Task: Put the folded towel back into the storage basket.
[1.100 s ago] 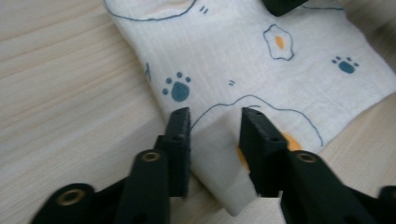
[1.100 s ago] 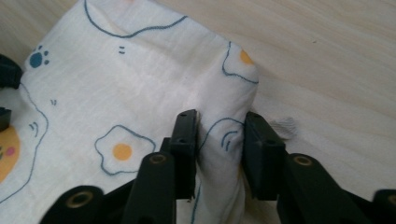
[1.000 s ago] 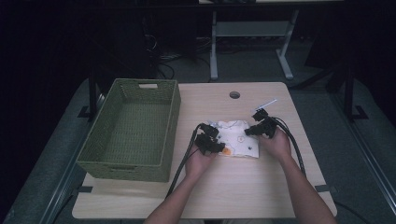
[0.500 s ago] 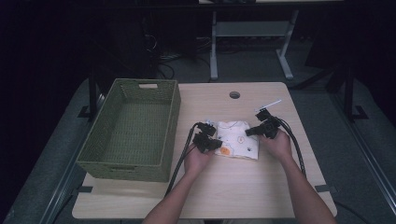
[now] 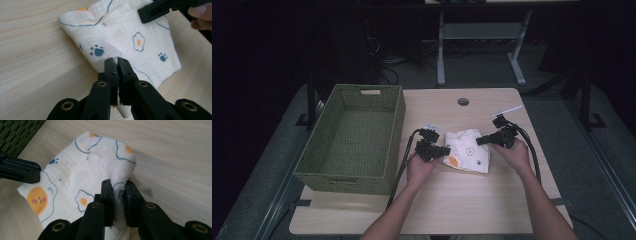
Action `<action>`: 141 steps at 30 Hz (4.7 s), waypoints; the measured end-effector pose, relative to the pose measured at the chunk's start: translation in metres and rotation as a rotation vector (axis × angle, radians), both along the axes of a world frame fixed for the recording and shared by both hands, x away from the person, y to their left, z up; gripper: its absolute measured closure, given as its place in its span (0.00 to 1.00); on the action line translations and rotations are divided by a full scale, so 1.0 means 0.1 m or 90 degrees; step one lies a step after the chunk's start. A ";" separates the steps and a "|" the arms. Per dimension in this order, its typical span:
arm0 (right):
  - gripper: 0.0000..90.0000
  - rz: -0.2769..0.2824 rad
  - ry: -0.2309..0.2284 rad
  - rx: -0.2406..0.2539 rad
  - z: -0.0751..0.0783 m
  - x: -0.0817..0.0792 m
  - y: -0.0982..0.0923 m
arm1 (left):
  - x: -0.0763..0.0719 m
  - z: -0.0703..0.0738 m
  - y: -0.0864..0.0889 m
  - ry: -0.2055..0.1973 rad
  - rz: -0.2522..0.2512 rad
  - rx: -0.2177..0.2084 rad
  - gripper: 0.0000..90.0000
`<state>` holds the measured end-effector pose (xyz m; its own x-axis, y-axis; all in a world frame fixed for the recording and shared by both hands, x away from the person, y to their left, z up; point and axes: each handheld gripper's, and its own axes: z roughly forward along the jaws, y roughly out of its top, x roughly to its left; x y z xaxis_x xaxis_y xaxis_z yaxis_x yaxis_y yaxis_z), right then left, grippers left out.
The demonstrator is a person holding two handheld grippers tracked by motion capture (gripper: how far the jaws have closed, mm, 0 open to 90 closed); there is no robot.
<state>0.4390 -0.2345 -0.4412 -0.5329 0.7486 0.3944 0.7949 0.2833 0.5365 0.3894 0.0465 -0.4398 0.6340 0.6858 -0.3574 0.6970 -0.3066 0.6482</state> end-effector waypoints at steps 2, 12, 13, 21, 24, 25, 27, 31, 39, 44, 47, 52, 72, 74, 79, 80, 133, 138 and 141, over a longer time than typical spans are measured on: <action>0.88 0.000 0.000 0.013 0.03 -0.01 -0.02 | -0.02 0.06 0.02 -0.002 -0.003 -0.021 0.98; 0.89 -0.009 -0.004 0.066 0.21 -0.07 -0.09 | -0.04 0.31 0.13 -0.001 -0.020 -0.089 0.98; 0.89 -0.012 -0.005 0.071 0.23 -0.07 -0.10 | -0.05 0.34 0.14 -0.003 -0.021 -0.092 0.98; 0.89 -0.015 -0.006 0.107 0.34 -0.13 -0.11 | -0.07 0.51 0.22 -0.011 -0.029 -0.114 0.98; 0.89 -0.007 -0.002 0.115 0.42 -0.12 -0.07 | -0.07 0.63 0.28 -0.022 -0.033 -0.117 0.98; 0.89 -0.007 -0.002 0.115 0.42 -0.12 -0.07 | -0.07 0.63 0.28 -0.022 -0.033 -0.117 0.98; 0.89 -0.003 -0.001 0.120 0.49 -0.11 -0.02 | -0.06 0.68 0.34 -0.020 -0.034 -0.129 0.98; 0.89 0.003 0.004 0.125 0.56 -0.09 0.03 | -0.05 0.77 0.45 -0.021 -0.032 -0.141 0.98; 0.89 0.010 -0.010 0.139 0.79 -0.06 0.18 | -0.02 0.94 0.66 -0.025 -0.031 -0.161 0.98; 0.89 0.016 -0.017 0.142 0.94 -0.04 0.30 | 0.00 1.02 0.80 -0.030 -0.030 -0.171 0.98; 0.89 0.018 -0.019 0.139 0.98 -0.03 0.36 | 0.00 1.07 0.86 -0.032 -0.032 -0.169 0.98; 0.89 0.024 -0.021 0.145 1.05 -0.01 0.50 | 0.02 1.11 1.03 -0.029 -0.030 -0.181 0.98; 0.89 0.058 -0.042 0.143 1.38 0.09 1.08 | 0.01 1.36 1.61 -0.048 -0.012 -0.189 0.98; 0.89 0.059 -0.044 0.144 1.42 0.10 1.16 | 0.01 1.39 1.69 -0.049 -0.012 -0.189 0.98; 0.89 0.066 -0.047 0.139 1.47 0.12 1.28 | 0.01 1.42 1.82 -0.052 -0.010 -0.193 0.98; 0.89 0.067 -0.046 0.138 1.48 0.13 1.31 | 0.01 1.43 1.86 -0.053 -0.008 -0.193 0.98; 0.89 0.134 -0.032 0.127 1.48 0.31 2.71 | -0.20 1.33 3.14 -0.039 0.077 -0.203 0.98; 0.88 0.139 -0.029 0.127 1.44 0.33 2.80 | -0.20 1.28 3.22 -0.034 0.088 -0.201 0.98; 0.88 0.139 -0.026 0.126 1.40 0.35 2.84 | -0.20 1.25 3.26 -0.030 0.096 -0.198 0.98</action>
<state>0.4735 0.0498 -0.3007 -0.6916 0.5248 0.4962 0.7032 0.3323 0.6286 0.3693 0.3726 -0.3146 0.5542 0.6359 -0.5371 0.6867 0.0153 0.7268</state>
